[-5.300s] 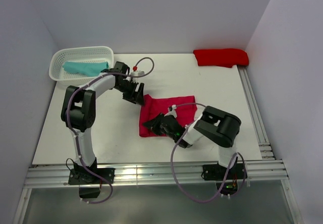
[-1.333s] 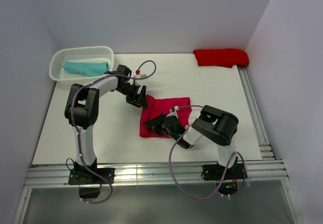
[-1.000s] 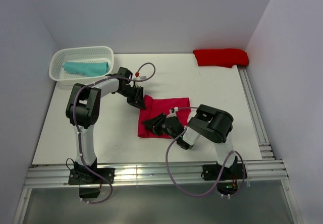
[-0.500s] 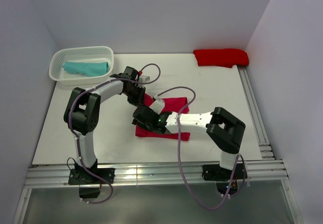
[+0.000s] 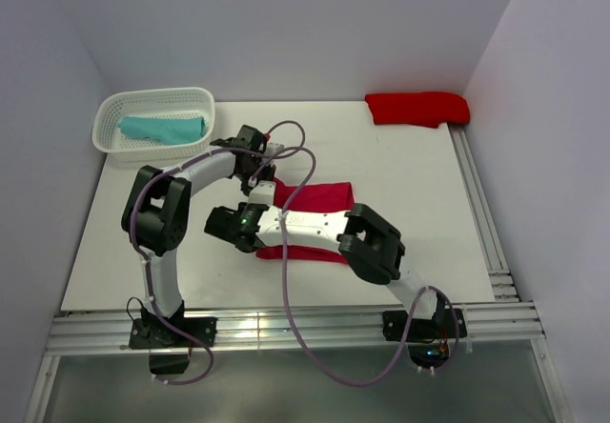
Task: Roll the t-shirts
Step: Roll the tshirt
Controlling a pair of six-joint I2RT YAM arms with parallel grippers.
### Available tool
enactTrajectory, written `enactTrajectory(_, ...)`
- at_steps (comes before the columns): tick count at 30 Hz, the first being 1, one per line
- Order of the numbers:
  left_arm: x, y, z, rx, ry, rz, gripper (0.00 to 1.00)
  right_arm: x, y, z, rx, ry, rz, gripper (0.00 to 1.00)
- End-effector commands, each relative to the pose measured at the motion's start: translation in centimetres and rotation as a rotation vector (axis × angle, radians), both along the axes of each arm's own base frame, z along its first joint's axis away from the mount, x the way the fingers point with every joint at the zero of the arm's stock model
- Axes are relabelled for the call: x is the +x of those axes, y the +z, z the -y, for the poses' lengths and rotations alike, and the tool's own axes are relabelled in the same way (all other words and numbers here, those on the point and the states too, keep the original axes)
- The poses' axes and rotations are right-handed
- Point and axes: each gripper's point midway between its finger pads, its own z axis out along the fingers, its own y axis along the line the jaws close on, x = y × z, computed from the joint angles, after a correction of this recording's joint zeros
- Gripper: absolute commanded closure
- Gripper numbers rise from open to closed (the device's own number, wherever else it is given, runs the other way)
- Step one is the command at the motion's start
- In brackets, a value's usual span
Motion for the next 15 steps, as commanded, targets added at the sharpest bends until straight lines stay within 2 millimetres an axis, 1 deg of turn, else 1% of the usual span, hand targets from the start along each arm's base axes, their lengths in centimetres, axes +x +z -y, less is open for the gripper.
enactTrajectory(1,0.7,0.3,-1.2,0.073,0.022,0.020,0.89,0.9,0.3,2.1,-0.176,-0.005,0.050,0.41)
enactTrajectory(2,0.9,0.6,-1.1,0.073,0.020,0.024,0.89,1.0,0.1,2.0,-0.188,-0.003,0.048,0.42)
enactTrajectory(3,0.9,0.4,-1.0,0.075,0.017,0.020,0.89,0.8,-0.2,2.3,-0.222,-0.001,0.033,0.43)
enactTrajectory(5,1.0,0.6,-0.9,0.074,0.013,0.019,0.89,0.9,-0.9,2.0,-0.250,-0.003,0.028,0.44)
enactTrajectory(7,1.2,0.6,-0.8,0.075,0.009,0.022,0.88,0.4,-1.5,2.4,-0.280,-0.001,0.009,0.50)
enactTrajectory(8,1.2,0.7,-0.7,0.071,0.007,0.020,0.86,0.2,-1.7,2.5,-0.278,-0.004,0.005,0.53)
enactTrajectory(9,1.1,0.5,-0.6,0.073,0.002,0.012,0.85,0.2,-1.9,2.4,-0.264,-0.008,0.006,0.65)
enactTrajectory(10,1.1,0.6,-0.6,0.072,0.001,0.012,0.84,-0.1,-2.1,3.1,-0.265,-0.010,0.000,0.68)
enactTrajectory(11,1.3,0.8,-0.5,0.066,-0.007,0.018,0.80,-0.3,-2.2,3.1,-0.246,-0.009,-0.006,0.68)
enactTrajectory(12,1.2,0.8,-0.3,0.062,-0.016,0.013,0.78,-0.5,-3.1,3.5,-0.231,-0.006,-0.008,0.68)
enactTrajectory(13,1.4,1.0,-0.2,0.056,-0.022,0.019,0.76,-0.4,-2.1,3.3,-0.186,-0.009,0.004,0.68)
enactTrajectory(14,1.4,1.1,-0.2,0.055,-0.032,0.018,0.70,-0.5,-2.2,3.3,-0.165,0.001,-0.003,0.68)
enactTrajectory(15,1.3,1.5,0.2,0.033,-0.047,0.019,0.65,-0.1,-1.9,2.3,-0.097,0.005,0.015,0.68)
